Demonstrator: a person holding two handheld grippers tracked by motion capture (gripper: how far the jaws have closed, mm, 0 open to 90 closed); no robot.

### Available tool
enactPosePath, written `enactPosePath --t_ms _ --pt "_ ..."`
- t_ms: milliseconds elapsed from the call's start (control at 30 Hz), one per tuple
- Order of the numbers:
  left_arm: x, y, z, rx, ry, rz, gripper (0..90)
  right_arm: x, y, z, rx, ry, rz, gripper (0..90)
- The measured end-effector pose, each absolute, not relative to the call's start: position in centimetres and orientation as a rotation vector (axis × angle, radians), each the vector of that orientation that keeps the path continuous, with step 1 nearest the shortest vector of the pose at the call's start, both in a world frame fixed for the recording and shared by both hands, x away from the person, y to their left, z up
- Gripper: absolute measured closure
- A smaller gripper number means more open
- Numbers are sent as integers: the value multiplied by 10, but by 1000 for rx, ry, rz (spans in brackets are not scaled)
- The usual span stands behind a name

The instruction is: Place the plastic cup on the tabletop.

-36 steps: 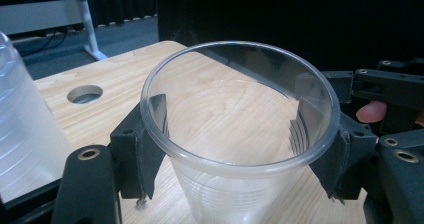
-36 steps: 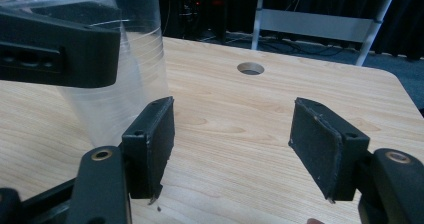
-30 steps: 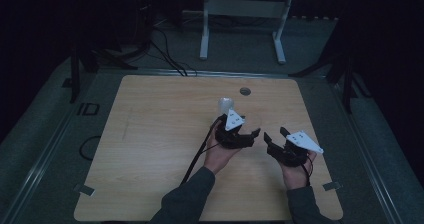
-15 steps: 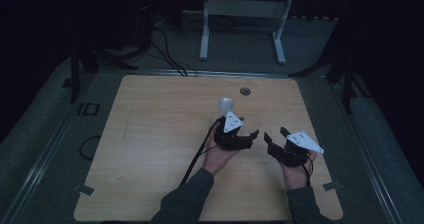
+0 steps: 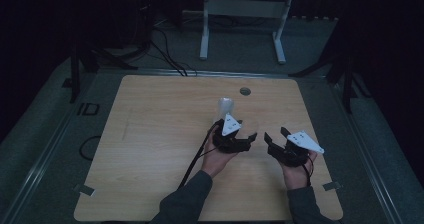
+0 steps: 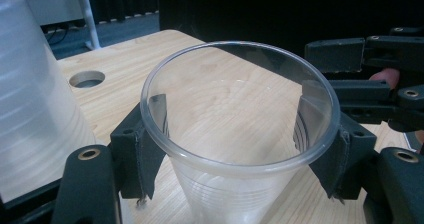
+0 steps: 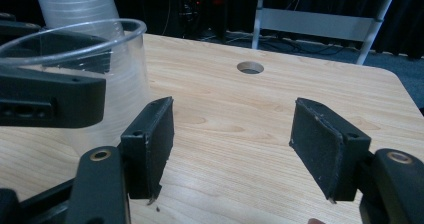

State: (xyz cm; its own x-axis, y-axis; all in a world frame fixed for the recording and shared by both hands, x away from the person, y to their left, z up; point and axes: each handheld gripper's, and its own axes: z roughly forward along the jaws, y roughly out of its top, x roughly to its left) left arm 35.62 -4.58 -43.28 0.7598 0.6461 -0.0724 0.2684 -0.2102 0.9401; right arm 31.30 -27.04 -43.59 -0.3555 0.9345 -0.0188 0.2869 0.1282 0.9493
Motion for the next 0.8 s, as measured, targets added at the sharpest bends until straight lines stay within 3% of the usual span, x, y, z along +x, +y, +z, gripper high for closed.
enactPosePath --t_ms 800 --pt "352 -52 -449 1807 708 405 302 312 -271 -435 1187 1739 1247 335"
